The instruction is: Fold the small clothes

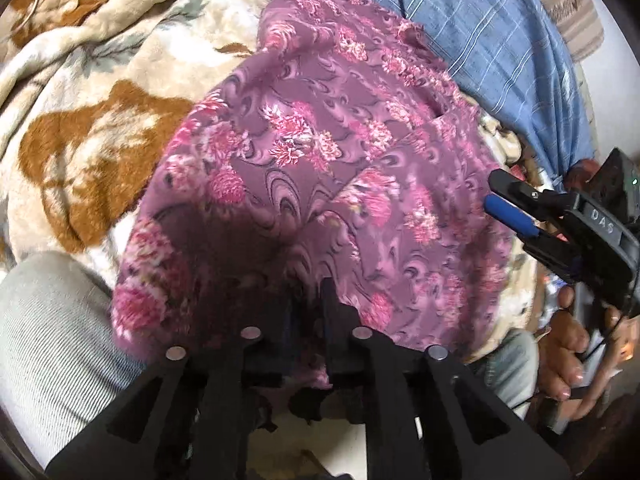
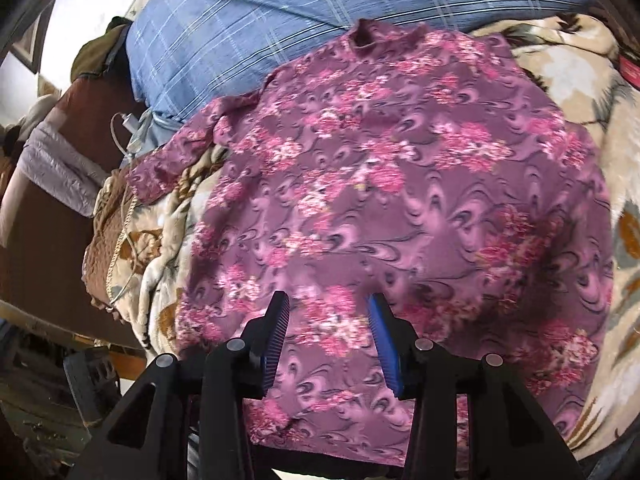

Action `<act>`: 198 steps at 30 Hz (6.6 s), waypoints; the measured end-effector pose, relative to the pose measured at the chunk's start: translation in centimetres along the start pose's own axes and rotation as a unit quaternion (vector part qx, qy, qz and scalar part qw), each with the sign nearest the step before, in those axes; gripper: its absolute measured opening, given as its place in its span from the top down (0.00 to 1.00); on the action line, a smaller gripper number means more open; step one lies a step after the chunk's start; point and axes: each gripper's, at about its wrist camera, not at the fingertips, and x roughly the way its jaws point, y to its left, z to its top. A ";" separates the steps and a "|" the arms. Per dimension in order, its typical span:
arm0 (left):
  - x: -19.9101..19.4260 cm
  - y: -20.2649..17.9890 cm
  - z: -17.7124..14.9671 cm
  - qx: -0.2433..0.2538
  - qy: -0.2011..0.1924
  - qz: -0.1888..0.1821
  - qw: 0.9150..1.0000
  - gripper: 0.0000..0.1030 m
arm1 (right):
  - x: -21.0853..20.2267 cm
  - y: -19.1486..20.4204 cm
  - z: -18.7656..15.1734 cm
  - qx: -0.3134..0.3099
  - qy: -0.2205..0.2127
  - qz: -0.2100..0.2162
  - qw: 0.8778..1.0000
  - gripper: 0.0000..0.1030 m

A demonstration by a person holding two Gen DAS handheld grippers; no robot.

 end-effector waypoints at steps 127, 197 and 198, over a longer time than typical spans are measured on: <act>3.7 -0.9 27.7 -0.106 -0.087 -0.028 0.990 0.98 | -4.4 -8.4 -0.8 0.020 0.015 0.013 1.000 0.91; 0.5 -16.1 27.9 0.110 -0.017 0.065 0.992 0.48 | -6.6 -12.0 19.1 0.001 0.000 -0.089 0.996 0.35; 1.7 -15.9 29.1 0.109 -0.011 0.065 0.992 0.48 | -6.1 -12.2 19.6 0.001 0.002 -0.089 0.996 0.35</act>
